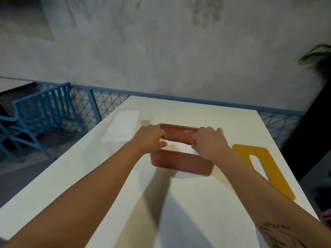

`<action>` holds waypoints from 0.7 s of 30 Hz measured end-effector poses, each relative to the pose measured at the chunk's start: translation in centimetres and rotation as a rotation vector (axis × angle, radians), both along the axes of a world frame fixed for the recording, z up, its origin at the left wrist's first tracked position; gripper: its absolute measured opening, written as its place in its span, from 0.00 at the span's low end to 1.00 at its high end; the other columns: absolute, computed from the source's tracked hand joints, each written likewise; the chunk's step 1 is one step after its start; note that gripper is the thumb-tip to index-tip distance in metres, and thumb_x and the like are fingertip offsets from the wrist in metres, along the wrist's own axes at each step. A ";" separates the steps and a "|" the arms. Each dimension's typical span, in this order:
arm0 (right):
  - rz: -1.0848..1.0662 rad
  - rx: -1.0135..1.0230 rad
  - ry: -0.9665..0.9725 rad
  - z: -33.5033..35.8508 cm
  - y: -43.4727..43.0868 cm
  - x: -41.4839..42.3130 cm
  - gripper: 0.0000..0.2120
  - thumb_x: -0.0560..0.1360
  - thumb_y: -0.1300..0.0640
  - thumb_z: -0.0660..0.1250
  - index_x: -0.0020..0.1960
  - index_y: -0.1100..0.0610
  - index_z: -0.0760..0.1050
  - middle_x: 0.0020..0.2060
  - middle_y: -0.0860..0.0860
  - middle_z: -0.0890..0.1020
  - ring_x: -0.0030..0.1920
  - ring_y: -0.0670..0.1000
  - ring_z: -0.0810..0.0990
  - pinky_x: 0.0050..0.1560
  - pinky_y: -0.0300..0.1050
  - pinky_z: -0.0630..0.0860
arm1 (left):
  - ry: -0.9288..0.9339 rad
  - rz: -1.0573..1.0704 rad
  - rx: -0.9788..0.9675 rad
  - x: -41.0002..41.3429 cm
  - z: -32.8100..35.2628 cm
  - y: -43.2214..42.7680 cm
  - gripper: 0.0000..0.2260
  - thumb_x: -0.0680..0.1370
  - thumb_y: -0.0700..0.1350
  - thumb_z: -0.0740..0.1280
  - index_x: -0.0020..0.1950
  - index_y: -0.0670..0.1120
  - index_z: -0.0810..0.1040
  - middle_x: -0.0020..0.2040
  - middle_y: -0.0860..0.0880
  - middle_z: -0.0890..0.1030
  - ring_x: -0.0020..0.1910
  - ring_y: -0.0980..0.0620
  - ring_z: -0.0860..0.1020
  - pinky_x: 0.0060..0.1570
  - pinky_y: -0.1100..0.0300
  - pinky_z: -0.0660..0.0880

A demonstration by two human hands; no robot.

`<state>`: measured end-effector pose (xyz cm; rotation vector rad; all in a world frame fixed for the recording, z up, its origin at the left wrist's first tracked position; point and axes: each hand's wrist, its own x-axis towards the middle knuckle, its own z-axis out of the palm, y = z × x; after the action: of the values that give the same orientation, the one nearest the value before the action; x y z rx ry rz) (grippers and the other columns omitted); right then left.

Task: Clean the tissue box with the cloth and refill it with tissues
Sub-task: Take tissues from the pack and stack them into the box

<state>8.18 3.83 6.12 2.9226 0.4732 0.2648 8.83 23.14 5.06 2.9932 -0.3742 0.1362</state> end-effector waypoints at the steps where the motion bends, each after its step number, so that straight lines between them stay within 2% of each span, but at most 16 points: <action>1: 0.024 0.029 0.001 0.1 0.4 -0.6 0.10 0.78 0.51 0.60 0.54 0.51 0.78 0.50 0.50 0.78 0.53 0.52 0.76 0.53 0.48 0.68 | -0.009 0.026 -0.064 -1.0 0.0 0.3 0.11 0.75 0.51 0.66 0.55 0.49 0.81 0.55 0.51 0.80 0.50 0.50 0.78 0.52 0.56 0.74; 4: 0.095 0.123 0.013 0.1 1.9 -2.3 0.12 0.77 0.49 0.60 0.57 0.47 0.78 0.58 0.49 0.77 0.59 0.52 0.74 0.56 0.49 0.68 | -0.076 0.072 -0.213 -3.7 -0.4 1.3 0.10 0.76 0.47 0.65 0.54 0.47 0.82 0.54 0.49 0.80 0.51 0.49 0.78 0.53 0.53 0.74; 7: 0.153 0.178 0.014 -0.6 3.6 -3.7 0.14 0.78 0.49 0.59 0.60 0.46 0.77 0.61 0.50 0.75 0.64 0.52 0.70 0.59 0.49 0.66 | -0.206 0.094 -0.295 -5.8 -1.6 2.6 0.08 0.76 0.46 0.66 0.51 0.47 0.82 0.50 0.49 0.80 0.48 0.50 0.78 0.47 0.58 0.73; 11: 0.263 0.205 -0.111 -2.3 6.4 -5.2 0.12 0.78 0.53 0.60 0.53 0.50 0.81 0.50 0.52 0.79 0.53 0.54 0.75 0.49 0.47 0.67 | -0.338 0.121 -0.363 -8.3 -3.4 4.3 0.05 0.73 0.42 0.69 0.47 0.46 0.83 0.45 0.49 0.81 0.42 0.50 0.78 0.40 0.64 0.67; 16: 0.338 0.192 -0.166 -4.6 10.6 -6.6 0.02 0.66 0.56 0.74 0.35 0.51 0.83 0.33 0.50 0.80 0.35 0.53 0.79 0.35 0.45 0.72 | -0.336 0.136 -0.352 -10.3 -5.7 7.0 0.03 0.71 0.40 0.72 0.44 0.46 0.83 0.42 0.50 0.82 0.39 0.50 0.78 0.37 0.64 0.65; 21: 0.365 0.215 -0.182 -6.3 14.4 -6.6 0.06 0.59 0.59 0.77 0.33 0.50 0.83 0.35 0.50 0.79 0.39 0.53 0.78 0.37 0.46 0.74 | -0.372 0.195 -0.385 -10.3 -7.5 11.3 0.08 0.65 0.38 0.76 0.39 0.47 0.82 0.36 0.51 0.80 0.33 0.51 0.78 0.32 0.66 0.70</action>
<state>1.56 18.25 -0.18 2.9541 1.0039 0.6596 -1.47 34.42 -2.41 2.6052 -0.0720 0.7024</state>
